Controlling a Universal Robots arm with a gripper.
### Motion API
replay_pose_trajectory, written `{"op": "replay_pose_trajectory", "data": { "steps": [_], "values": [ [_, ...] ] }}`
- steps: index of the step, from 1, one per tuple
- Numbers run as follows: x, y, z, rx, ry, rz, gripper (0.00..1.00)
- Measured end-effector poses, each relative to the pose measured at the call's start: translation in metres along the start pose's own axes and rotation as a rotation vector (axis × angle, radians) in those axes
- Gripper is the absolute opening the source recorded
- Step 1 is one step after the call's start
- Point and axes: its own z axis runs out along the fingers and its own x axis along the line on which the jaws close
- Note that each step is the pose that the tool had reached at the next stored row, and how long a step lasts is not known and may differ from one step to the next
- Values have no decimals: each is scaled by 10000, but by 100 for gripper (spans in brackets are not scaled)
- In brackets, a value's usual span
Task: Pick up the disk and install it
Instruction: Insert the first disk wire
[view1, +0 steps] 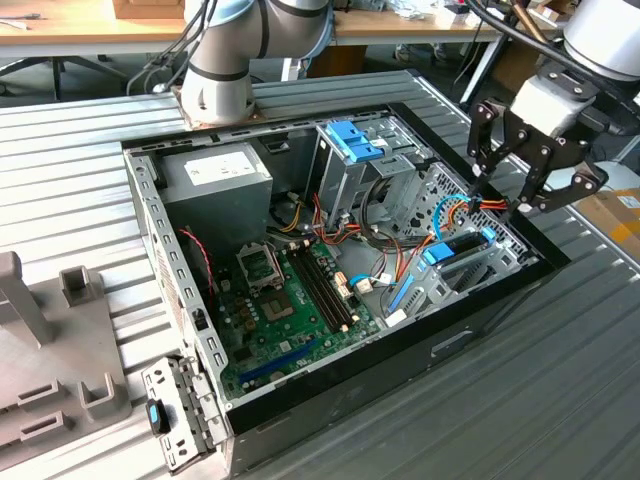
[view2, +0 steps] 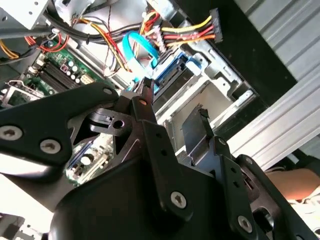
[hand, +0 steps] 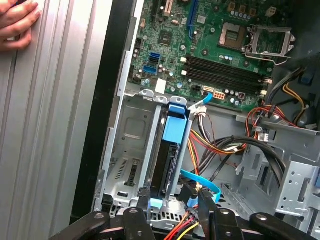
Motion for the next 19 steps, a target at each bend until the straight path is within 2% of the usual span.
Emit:
{"op": "replay_pose_trajectory", "data": {
  "steps": [3, 11, 13, 17, 19],
  "values": [
    [17, -106, 8, -5, -14, -163, 51],
    [51, -272, 26, -17, -46, -545, 51],
    [58, -300, 37, -31, -81, -966, 51],
    [70, -346, 48, -45, -114, -1378, 51],
    [82, -396, 58, -55, -140, -1691, 51]
  ]
}}
